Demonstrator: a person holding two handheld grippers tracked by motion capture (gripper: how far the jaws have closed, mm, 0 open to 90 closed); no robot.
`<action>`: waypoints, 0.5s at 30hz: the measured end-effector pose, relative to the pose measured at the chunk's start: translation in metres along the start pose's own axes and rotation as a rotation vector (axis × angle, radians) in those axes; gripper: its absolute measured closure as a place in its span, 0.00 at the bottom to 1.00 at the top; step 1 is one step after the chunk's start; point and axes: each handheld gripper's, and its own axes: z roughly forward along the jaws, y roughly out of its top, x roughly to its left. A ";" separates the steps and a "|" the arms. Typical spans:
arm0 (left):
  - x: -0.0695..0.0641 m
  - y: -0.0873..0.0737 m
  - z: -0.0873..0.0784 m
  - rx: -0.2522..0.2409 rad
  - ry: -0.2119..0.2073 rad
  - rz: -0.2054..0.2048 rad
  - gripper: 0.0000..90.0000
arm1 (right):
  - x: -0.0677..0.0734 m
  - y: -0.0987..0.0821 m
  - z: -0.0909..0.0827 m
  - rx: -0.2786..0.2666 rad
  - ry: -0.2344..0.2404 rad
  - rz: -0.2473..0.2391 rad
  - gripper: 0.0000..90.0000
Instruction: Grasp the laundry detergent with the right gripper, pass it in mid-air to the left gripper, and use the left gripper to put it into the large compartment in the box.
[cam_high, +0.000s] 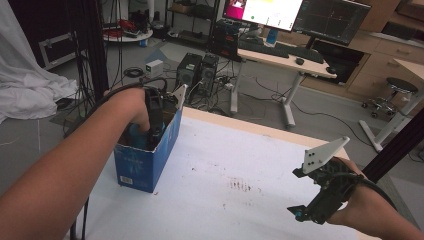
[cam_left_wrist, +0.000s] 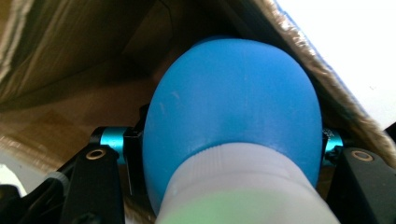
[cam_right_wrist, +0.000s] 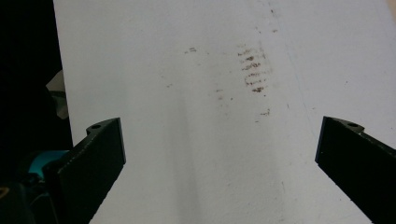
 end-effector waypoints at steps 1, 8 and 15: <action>0.000 0.000 0.002 -0.006 0.000 0.007 0.43 | 0.000 0.000 0.000 0.001 0.000 0.000 0.01; 0.001 0.000 0.011 0.002 0.010 0.029 0.43 | 0.000 -0.002 0.003 -0.001 0.004 0.002 0.01; 0.005 -0.002 0.011 -0.004 -0.017 -0.003 0.41 | 0.000 -0.003 0.004 -0.001 0.004 0.011 0.01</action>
